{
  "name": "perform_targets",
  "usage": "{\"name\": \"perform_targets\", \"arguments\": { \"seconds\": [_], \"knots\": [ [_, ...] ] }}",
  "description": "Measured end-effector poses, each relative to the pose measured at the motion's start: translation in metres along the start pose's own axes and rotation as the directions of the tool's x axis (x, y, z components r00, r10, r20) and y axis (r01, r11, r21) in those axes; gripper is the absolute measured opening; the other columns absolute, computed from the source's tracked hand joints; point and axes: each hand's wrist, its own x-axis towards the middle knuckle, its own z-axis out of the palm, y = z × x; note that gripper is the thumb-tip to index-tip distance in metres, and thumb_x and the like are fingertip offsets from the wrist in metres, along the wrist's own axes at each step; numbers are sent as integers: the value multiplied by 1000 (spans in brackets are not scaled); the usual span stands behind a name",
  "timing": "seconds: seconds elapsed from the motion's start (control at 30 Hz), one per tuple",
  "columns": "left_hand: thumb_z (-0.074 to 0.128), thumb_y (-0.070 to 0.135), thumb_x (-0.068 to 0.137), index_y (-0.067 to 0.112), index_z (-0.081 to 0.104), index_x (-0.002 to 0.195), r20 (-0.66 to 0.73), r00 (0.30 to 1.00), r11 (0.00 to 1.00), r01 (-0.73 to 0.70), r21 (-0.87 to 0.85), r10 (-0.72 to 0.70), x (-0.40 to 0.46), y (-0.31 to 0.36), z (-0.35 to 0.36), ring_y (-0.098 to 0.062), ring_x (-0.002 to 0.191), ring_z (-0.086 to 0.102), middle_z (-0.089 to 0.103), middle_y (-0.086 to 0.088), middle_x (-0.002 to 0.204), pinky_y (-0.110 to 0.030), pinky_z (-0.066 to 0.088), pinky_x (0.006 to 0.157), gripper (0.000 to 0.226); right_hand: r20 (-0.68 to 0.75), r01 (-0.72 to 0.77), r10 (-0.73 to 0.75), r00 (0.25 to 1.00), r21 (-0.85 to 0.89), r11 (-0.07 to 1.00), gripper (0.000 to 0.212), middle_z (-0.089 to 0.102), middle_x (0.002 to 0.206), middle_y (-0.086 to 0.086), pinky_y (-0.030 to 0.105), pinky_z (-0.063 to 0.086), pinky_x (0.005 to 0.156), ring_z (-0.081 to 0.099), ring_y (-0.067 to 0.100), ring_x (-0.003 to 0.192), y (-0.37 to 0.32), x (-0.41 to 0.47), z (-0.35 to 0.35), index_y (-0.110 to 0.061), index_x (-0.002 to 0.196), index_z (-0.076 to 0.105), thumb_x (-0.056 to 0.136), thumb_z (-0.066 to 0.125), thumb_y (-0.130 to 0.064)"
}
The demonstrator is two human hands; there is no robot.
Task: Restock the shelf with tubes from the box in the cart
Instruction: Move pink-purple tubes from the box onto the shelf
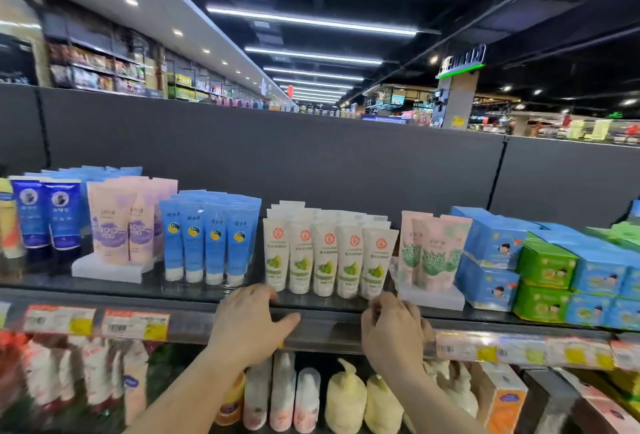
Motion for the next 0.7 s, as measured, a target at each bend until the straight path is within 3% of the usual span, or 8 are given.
{"name": "perform_targets", "arguments": {
  "seconds": [0.13, 0.43, 0.57, 0.63, 0.7],
  "knots": [
    [51, 72, 78, 33, 53, 117, -5, 1000, 1000, 17, 10, -16, 3, -1, 4, -8, 109, 51, 57, 15, 118, -30, 41, 93, 55, 13, 9, -10, 1000, 27, 1000, 2, 46, 91, -16, 33, 19, 86, 39, 13, 112, 4, 1, 1, -34, 95, 45, 96, 43, -34],
    [51, 70, 80, 31, 51, 125, -31, 998, 999, 49, 22, -48, 0, 8, 4, -12, 118, 50, 56, 9, 127, -33, 41, 100, 59, 105, 33, -39, 994, 58, 998, 18, 60, 109, -11, 37, 24, 101, 39, 12, 120, 14, 6, -9, -31, 112, 54, 98, 42, -34],
    [50, 63, 86, 28, 44, 135, -118, 993, 1000, 9, 0, -9, -9, 46, 7, -17, 131, 38, 45, 4, 140, -36, 33, 110, 60, -65, 0, 4, 998, 63, 998, 14, 58, 112, -14, 36, 28, 101, 42, 12, 118, 37, 8, -30, -37, 107, 54, 94, 50, -33],
    [50, 62, 86, 29, 43, 135, -71, 994, 993, -86, -78, 81, -10, 72, 17, -14, 131, 37, 45, 7, 139, -35, 32, 110, 59, -128, -47, 50, 990, 28, 999, 11, 56, 116, -12, 37, 30, 100, 41, 16, 119, 54, 12, -40, -38, 102, 53, 92, 52, -34],
    [52, 61, 86, 31, 41, 136, 1, 986, 973, -166, -157, 169, -8, 98, 30, -12, 132, 37, 44, 9, 141, -35, 30, 111, 60, -137, -113, 109, 985, -21, 993, 21, 55, 125, -8, 40, 29, 102, 39, 20, 123, 70, 19, -47, -34, 113, 54, 92, 50, -36]
  ]
}}
